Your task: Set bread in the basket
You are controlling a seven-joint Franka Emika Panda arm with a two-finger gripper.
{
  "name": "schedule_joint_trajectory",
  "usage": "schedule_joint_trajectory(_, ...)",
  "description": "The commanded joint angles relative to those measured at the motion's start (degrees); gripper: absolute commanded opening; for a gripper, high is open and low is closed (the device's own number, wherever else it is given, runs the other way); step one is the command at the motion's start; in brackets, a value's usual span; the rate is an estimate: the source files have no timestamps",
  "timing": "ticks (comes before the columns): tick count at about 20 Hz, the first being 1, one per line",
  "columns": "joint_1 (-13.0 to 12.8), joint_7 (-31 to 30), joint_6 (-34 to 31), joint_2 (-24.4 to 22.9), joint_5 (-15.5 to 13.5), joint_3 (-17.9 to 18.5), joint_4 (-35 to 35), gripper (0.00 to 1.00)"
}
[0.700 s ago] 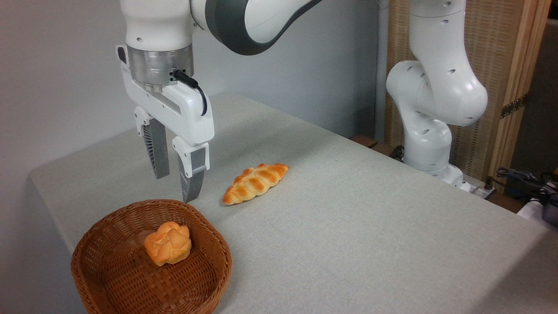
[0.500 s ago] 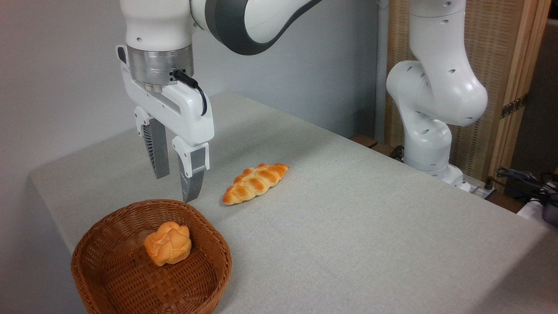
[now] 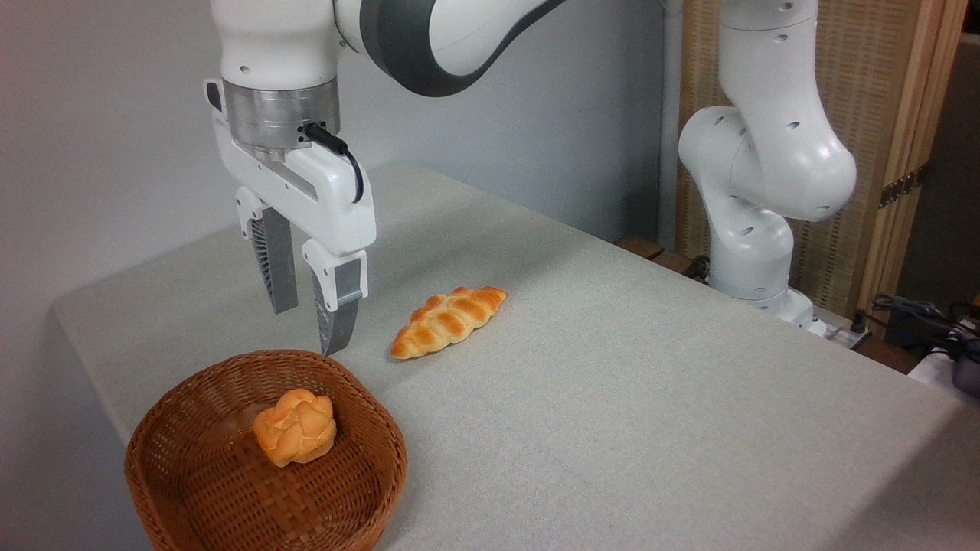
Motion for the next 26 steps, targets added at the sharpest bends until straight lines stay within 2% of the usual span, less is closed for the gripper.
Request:
schedule_joint_trajectory(1, -0.13, 0.42, -1.18, -0.55, -0.73, 0.25, 0.20, 1.00)
schedule_joint_trajectory(7, -0.04, 0.68, -1.27, -0.64, -0.73, 0.68, 0.20, 1.00)
schedule_joint_trajectory(13, -0.30, -0.02, -5.22, -1.52, -0.64, -0.28, -1.20, 1.00)
schedule_joint_trajectory(16, -0.48, -0.02, -7.77, -3.89, -0.90, -0.81, -4.70, 1.00)
schedule_joint_trajectory(19, -1.44, -0.46, -7.86, -5.56, -0.99, -2.91, -9.27, 1.00)
schedule_joint_trajectory(22, -2.85, -2.48, -7.86, -6.53, -0.99, -5.11, -13.84, 1.00)
schedule_joint_trajectory(26, -5.13, -2.48, -7.86, -6.71, -0.90, -5.12, -17.89, 1.00)
